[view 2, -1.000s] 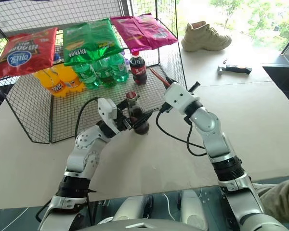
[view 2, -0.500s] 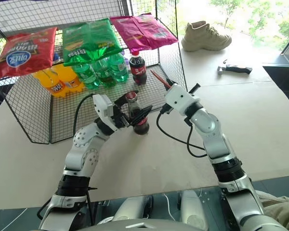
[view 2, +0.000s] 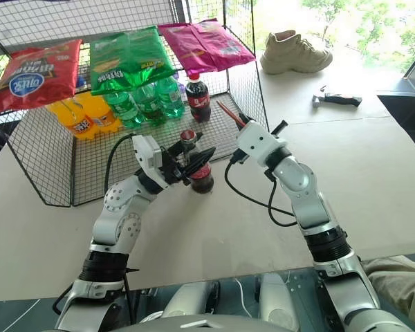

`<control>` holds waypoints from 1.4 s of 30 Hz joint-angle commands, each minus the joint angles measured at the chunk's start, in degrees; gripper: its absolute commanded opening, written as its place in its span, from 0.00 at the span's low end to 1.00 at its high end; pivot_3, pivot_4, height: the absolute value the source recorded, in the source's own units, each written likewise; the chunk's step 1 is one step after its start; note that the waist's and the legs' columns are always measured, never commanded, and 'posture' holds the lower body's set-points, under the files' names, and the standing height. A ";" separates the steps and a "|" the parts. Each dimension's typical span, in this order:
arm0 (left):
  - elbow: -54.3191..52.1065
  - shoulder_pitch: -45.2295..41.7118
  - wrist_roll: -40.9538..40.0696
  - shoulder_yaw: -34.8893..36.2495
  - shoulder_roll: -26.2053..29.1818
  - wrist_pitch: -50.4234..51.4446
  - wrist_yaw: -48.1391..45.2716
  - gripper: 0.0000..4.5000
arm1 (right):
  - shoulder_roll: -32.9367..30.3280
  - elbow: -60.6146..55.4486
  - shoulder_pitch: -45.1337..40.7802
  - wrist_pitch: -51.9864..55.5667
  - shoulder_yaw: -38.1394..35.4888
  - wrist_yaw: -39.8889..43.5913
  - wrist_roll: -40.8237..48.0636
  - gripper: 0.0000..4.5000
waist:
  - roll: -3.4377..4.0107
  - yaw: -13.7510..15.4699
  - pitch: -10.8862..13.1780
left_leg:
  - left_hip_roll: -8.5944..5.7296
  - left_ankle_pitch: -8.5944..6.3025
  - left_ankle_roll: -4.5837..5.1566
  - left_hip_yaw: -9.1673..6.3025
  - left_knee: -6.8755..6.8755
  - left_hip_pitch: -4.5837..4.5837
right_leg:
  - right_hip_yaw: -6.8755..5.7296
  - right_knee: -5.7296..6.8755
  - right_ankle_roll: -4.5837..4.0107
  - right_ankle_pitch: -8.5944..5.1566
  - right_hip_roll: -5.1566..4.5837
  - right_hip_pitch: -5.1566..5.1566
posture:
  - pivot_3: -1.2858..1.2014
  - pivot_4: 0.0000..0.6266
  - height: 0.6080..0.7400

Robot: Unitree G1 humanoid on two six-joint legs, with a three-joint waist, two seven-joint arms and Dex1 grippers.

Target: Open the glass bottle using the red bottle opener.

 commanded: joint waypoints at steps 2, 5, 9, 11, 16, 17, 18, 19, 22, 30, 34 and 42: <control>-1.03 0.50 0.77 -0.44 0.79 -0.71 -0.53 0.46 | -1.83 -1.14 -1.20 -4.36 2.17 0.82 -2.89 0.00 | 0.00 -0.01 0.00 | 0.00 0.00 0.00 0.00 0.00 0.00 | 0.00 0.00 0.00 0.00 0.00 0.00 | 0.52 0.24 1.00; -0.64 0.54 1.05 -0.66 0.94 -0.85 -0.69 0.45 | -3.06 0.80 -2.85 -7.71 5.37 1.22 -6.64 0.00 | 0.00 -0.03 0.00 | 0.00 0.00 0.00 0.00 0.00 0.02 | 0.00 0.00 0.00 0.00 0.01 0.00 | 0.52 0.24 1.00; -0.41 0.54 1.42 -0.90 0.98 -0.83 -0.85 0.45 | -3.20 4.97 -5.54 -11.69 8.98 0.11 -11.23 0.00 | 0.00 -0.09 0.00 | 0.00 0.01 -0.01 0.04 0.00 0.05 | 0.01 0.01 0.00 0.00 0.02 0.01 | 0.52 0.24 1.00; -0.36 0.57 1.76 -1.06 1.08 -0.89 -0.92 0.45 | -2.79 6.53 -6.72 -13.80 9.74 -0.90 -12.33 0.00 | 0.00 0.05 0.00 | 0.01 0.01 -0.01 0.03 0.00 0.05 | 0.01 0.01 0.00 0.00 0.02 0.01 | 0.52 0.24 1.00; -0.37 0.57 1.86 -0.90 0.79 -0.88 -0.55 0.45 | -2.45 9.57 -7.71 -19.67 10.84 -4.09 -14.82 0.00 | -0.01 0.05 -0.01 | 0.00 0.01 -0.02 0.02 0.00 0.06 | 0.01 0.00 0.00 0.00 0.01 0.03 | 0.52 0.24 1.00; -0.40 0.57 1.90 -0.90 0.74 -0.89 -0.46 0.45 | -2.34 10.14 -7.61 -21.05 11.04 -5.09 -15.34 0.00 | -0.01 0.01 -0.01 | 0.00 0.01 -0.02 0.02 0.00 0.07 | 0.01 0.01 0.00 0.00 0.01 0.03 | 0.52 0.24 1.00; -0.41 0.57 1.92 -0.90 0.70 -0.89 -0.39 0.45 | -2.29 10.71 -7.59 -22.29 11.28 -5.92 -15.98 0.00 | -0.01 -0.01 -0.01 | 0.00 0.01 -0.02 0.03 0.00 0.07 | 0.02 0.01 0.00 0.00 0.01 0.03 | 0.52 0.24 1.00; -0.42 0.58 1.93 -0.87 0.66 -0.89 -0.31 0.45 | -2.28 11.51 -7.65 -23.31 11.76 -6.62 -16.95 0.00 | -0.01 -0.02 -0.01 | 0.00 0.01 -0.02 0.04 0.00 0.07 | 0.03 0.01 0.00 0.00 0.01 0.03 | 0.52 0.24 1.00; -0.44 0.66 2.00 -0.94 0.56 -0.90 -0.19 0.45 | -2.18 14.26 -7.87 -25.80 13.01 -7.99 -18.96 0.00 | 0.00 -0.03 -0.01 | 0.00 0.01 -0.02 0.04 0.00 0.09 | 0.04 0.02 0.00 0.00 0.01 0.04 | 0.52 0.24 1.00; 0.13 0.23 2.13 -1.02 0.25 -1.06 -0.15 0.45 | -0.54 26.26 -11.97 -34.60 15.56 -9.56 -20.32 0.00 | 0.01 -0.22 -0.03 | 0.01 0.01 -0.02 0.12 -0.03 0.36 | 0.12 0.03 -0.01 0.00 0.03 0.25 | 0.52 0.24 1.00; 0.31 0.13 2.24 -0.93 0.16 -1.15 -0.09 0.45 | -0.60 27.96 -13.97 -37.69 15.64 -11.32 -21.83 0.00 | 0.01 -0.12 -0.03 | 0.02 0.01 -0.01 0.11 -0.07 0.41 | 0.13 0.03 -0.01 0.00 0.05 0.29 | 0.52 0.24 1.00; 0.93 0.01 2.34 -0.93 -0.08 -1.54 -0.06 0.45 | -1.33 29.48 -16.17 -41.37 15.35 -15.18 -24.93 0.00 | 0.01 -0.14 -0.03 | 0.02 0.02 -0.02 0.11 -0.11 0.41 | 0.17 0.03 -0.02 0.00 0.06 0.27 | 0.52 0.24 1.00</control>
